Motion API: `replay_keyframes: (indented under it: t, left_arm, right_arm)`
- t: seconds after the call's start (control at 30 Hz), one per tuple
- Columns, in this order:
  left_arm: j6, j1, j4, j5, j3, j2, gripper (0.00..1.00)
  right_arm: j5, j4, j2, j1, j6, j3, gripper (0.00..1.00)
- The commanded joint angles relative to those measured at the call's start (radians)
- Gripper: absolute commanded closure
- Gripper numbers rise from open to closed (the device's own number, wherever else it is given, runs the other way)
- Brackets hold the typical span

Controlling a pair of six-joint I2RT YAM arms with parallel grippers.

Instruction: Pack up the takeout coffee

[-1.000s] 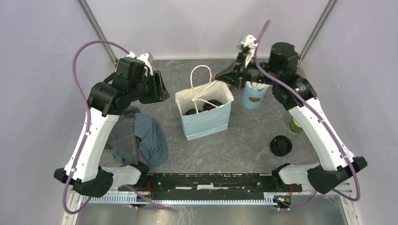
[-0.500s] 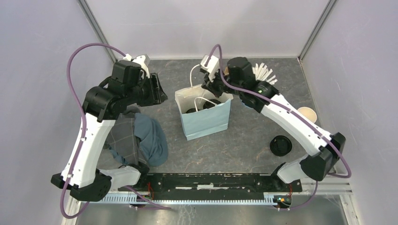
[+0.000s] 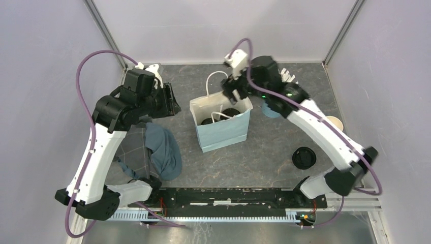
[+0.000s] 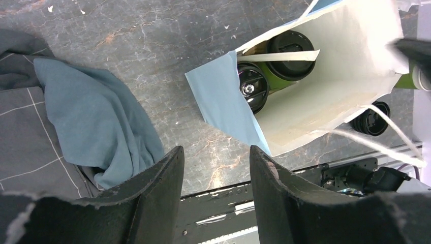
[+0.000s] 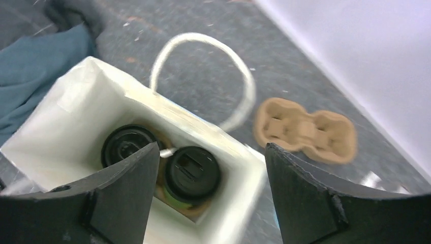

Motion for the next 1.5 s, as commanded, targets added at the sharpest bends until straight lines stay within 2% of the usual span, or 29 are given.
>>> replay_keyframes:
  t: [0.0, 0.1, 0.23, 0.5, 0.53, 0.6, 0.7, 0.8, 1.0, 1.1, 1.23, 1.47]
  left_arm:
    - [-0.021, 0.0, 0.039, 0.003, -0.015, -0.014, 0.43]
    - [-0.007, 0.001, 0.039, 0.012, -0.01, -0.008, 0.43]
    - [0.011, 0.0, 0.028, 0.028, 0.003, 0.005, 0.43]
    - [0.026, 0.001, 0.017, 0.033, 0.007, 0.01, 0.42]
    - [0.026, 0.001, 0.016, 0.033, 0.005, 0.011, 0.43]
    - [0.026, 0.001, 0.016, 0.031, 0.007, 0.012, 0.42]
    - [0.022, 0.001, 0.021, 0.027, 0.007, 0.01, 0.42]
    - [0.02, 0.001, 0.025, 0.03, 0.001, 0.012, 0.42]
    - [0.021, 0.0, 0.03, 0.034, -0.002, 0.022, 0.42]
    - [0.023, 0.001, 0.031, 0.038, -0.002, 0.028, 0.42]
    - [0.023, 0.001, 0.033, 0.038, -0.004, 0.03, 0.42]
    - [0.021, 0.001, 0.033, 0.038, -0.005, 0.032, 0.42]
  right_arm:
    - [0.065, -0.121, -0.174, -0.164, 0.038, 0.012, 0.18]
    - [0.017, -0.158, -0.225, -0.334, 0.009, -0.114, 0.2]
    - [-0.036, -0.121, -0.199, -0.441, 0.017, -0.19, 0.25]
    - [0.005, -0.085, -0.075, -0.478, 0.029, -0.183, 0.45]
    - [0.019, -0.087, -0.06, -0.478, 0.028, -0.173, 0.5]
    - [0.116, -0.112, -0.04, -0.48, 0.059, -0.147, 0.51]
    - [0.206, -0.092, -0.067, -0.495, 0.122, -0.17, 0.53]
    - [0.228, -0.065, -0.095, -0.536, 0.188, -0.196, 0.61]
    - [0.137, -0.07, -0.094, -0.6, 0.18, -0.196, 0.6]
    - [0.117, -0.074, -0.084, -0.602, 0.171, -0.214, 0.55]
    - [0.07, -0.059, -0.07, -0.601, 0.151, -0.212, 0.58]
    - [0.002, -0.046, -0.129, -0.554, 0.082, -0.192, 0.56]
